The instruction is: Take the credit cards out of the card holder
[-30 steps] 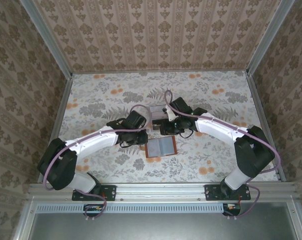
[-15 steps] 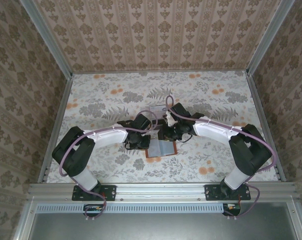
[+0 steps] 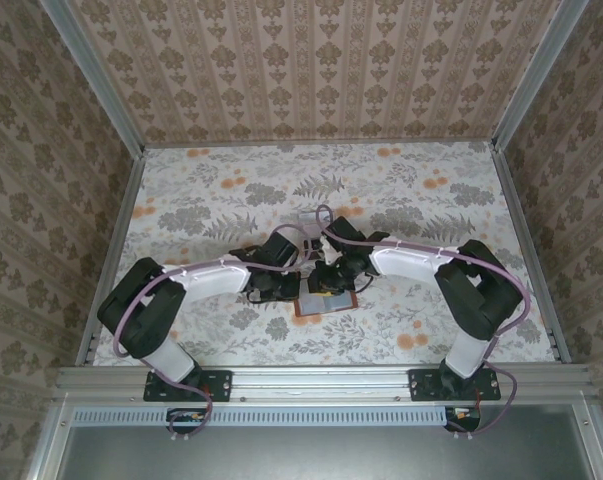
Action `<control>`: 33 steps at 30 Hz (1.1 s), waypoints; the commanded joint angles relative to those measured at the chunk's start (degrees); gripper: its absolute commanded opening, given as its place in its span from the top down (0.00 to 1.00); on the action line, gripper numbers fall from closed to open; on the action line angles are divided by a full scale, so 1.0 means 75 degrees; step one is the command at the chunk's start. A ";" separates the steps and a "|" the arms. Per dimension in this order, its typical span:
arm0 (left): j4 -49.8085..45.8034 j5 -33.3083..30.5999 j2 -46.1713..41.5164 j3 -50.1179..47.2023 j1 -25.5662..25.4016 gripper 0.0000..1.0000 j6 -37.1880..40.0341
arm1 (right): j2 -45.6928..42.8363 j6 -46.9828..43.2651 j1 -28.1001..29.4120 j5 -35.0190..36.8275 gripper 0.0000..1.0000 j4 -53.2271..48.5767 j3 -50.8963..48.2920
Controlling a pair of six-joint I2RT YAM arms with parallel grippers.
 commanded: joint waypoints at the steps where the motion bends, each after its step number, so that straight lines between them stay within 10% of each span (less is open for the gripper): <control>1: 0.0146 0.0269 -0.0172 -0.0448 -0.0057 1.00 -0.0329 | 0.0217 0.0173 0.0094 -0.0206 0.78 -0.0094 0.0296; 12: 0.0588 0.0383 -0.0239 -0.0895 -0.0051 1.00 -0.0511 | 0.0812 0.0028 0.0215 -0.0185 0.82 -0.0279 0.0649; 33: 0.0541 0.0417 -0.0103 -0.0841 0.0025 1.00 -0.0423 | 0.0492 -0.0900 0.0307 0.2664 0.55 -0.2344 0.1170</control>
